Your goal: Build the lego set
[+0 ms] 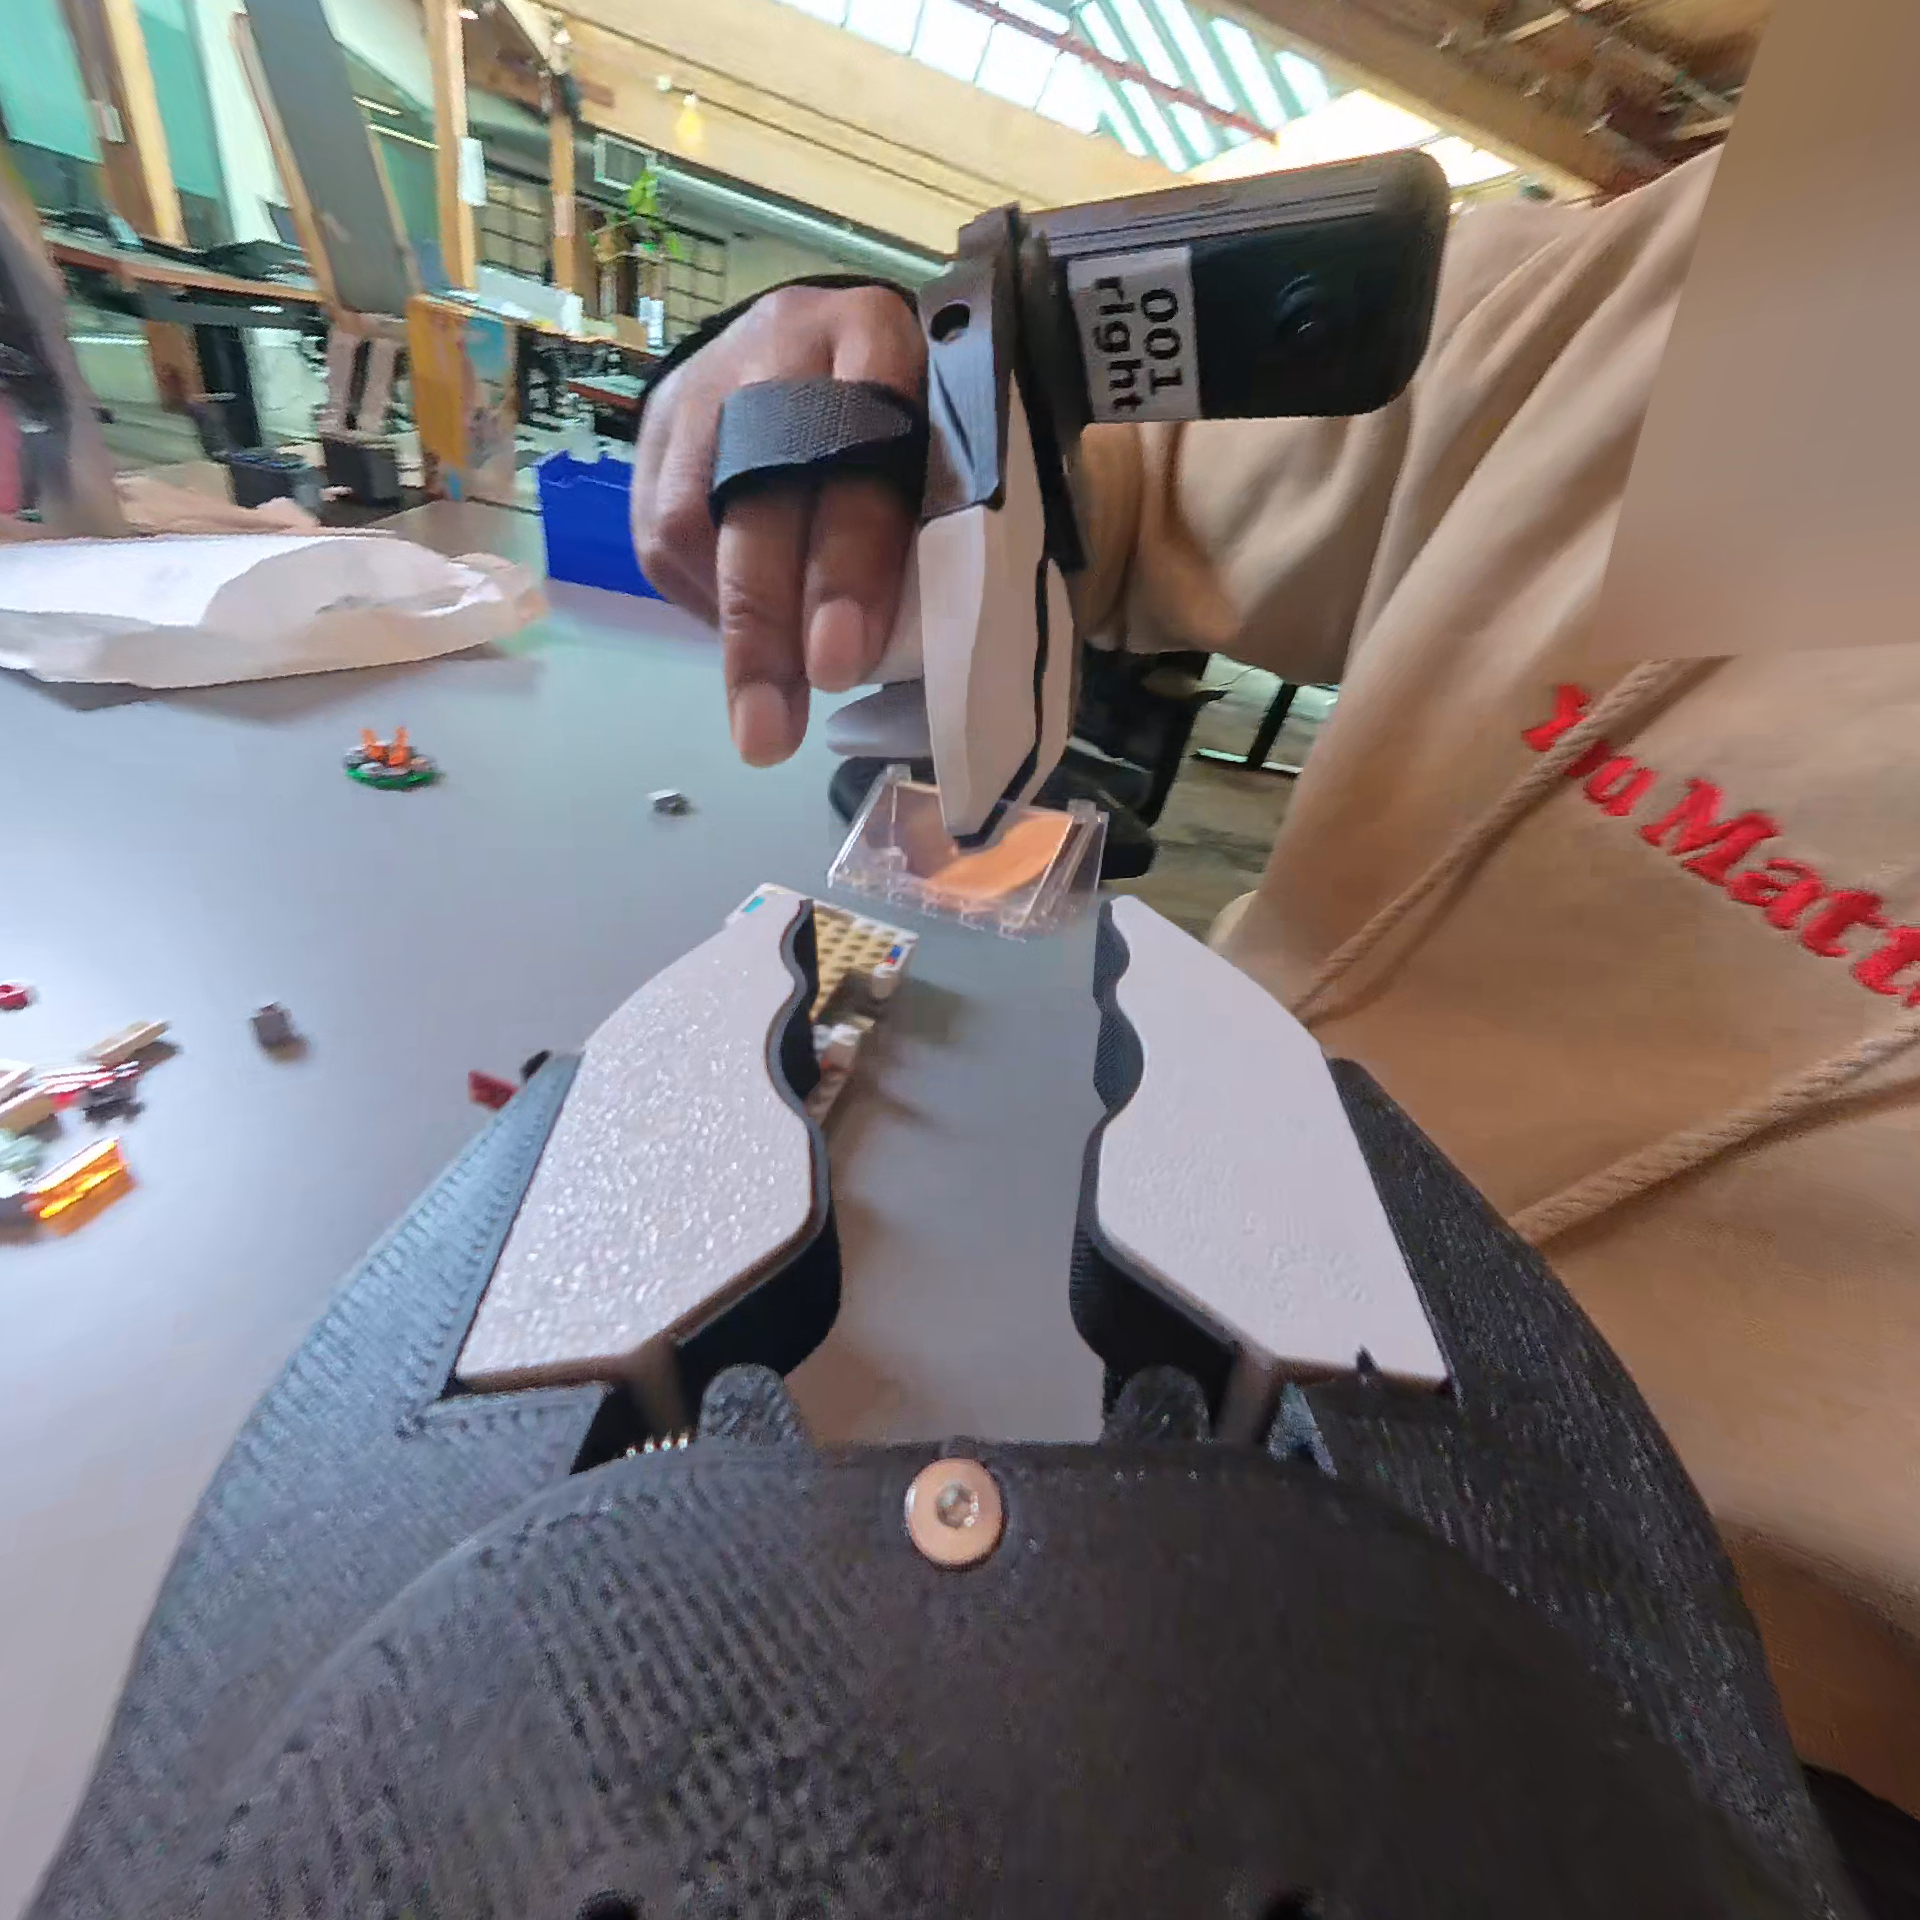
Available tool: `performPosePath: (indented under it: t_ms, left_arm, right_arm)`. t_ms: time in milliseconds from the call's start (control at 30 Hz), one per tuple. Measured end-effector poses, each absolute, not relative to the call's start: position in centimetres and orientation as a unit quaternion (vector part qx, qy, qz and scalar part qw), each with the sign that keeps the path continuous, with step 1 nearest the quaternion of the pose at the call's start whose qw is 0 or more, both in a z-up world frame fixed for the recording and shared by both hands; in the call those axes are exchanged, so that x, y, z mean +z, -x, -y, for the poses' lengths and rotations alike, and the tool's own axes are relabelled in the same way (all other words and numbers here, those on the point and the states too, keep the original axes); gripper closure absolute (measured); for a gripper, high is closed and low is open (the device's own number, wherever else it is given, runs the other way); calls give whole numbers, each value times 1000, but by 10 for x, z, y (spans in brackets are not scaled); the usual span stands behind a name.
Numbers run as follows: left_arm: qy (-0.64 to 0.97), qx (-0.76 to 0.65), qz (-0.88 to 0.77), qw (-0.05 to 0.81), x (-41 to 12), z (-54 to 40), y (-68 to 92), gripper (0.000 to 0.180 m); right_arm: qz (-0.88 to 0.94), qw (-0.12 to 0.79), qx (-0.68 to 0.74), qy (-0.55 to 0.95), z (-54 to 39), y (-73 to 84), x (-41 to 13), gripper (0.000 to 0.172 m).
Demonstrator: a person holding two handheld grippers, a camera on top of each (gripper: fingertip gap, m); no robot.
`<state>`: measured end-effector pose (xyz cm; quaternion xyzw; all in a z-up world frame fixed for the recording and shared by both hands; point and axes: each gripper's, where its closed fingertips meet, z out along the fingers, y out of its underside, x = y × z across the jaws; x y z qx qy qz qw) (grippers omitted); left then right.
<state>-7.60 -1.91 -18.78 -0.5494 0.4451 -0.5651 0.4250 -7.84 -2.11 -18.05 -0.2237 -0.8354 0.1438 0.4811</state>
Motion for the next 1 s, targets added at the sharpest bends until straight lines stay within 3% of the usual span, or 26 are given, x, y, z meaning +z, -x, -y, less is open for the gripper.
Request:
performPosePath:
  t_ms: [267,700,1000]
  left_arm:
    - [516,-589,-493,380,-188,50,70,125]
    - [542,-521,-471,462,-185,21,74,126]
    - [542,-532,-473,447,-189,25,72,126]
  right_arm:
    - [849,468,169,181,50,91,-179,170]
    - [777,462,225,362,18,78,-165,157]
    - [817,451,178,313,26,85,-179,161]
